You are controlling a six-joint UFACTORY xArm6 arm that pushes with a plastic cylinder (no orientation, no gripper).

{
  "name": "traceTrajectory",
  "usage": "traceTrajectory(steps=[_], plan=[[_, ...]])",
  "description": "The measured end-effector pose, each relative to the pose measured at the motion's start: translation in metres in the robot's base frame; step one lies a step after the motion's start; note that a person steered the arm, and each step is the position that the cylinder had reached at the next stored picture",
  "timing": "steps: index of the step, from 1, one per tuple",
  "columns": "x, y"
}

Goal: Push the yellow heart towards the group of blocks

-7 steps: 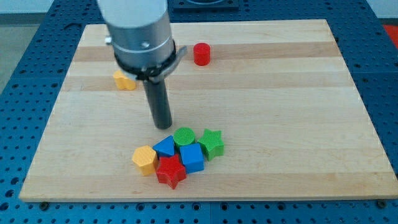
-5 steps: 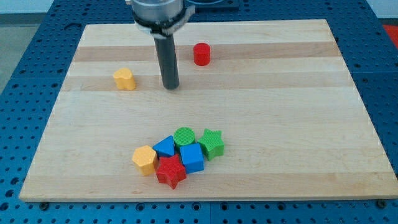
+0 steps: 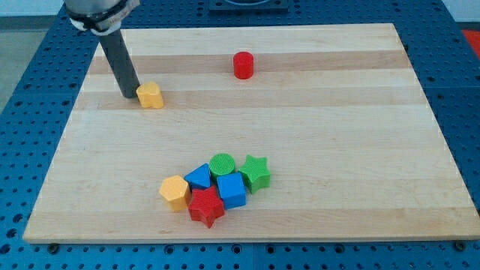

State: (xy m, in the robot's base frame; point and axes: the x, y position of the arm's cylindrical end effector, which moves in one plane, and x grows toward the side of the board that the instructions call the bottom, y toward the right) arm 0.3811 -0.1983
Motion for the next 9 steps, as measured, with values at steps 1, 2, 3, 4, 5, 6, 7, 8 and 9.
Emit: traceTrajectory(steps=[1, 2, 3, 4, 5, 6, 7, 8, 9], plan=[[0.017, 0.026], [0.005, 0.021], [-0.017, 0.006], [-0.011, 0.023], [0.010, 0.055], [0.018, 0.080], [0.015, 0.080], [0.014, 0.089], [0.039, 0.116]])
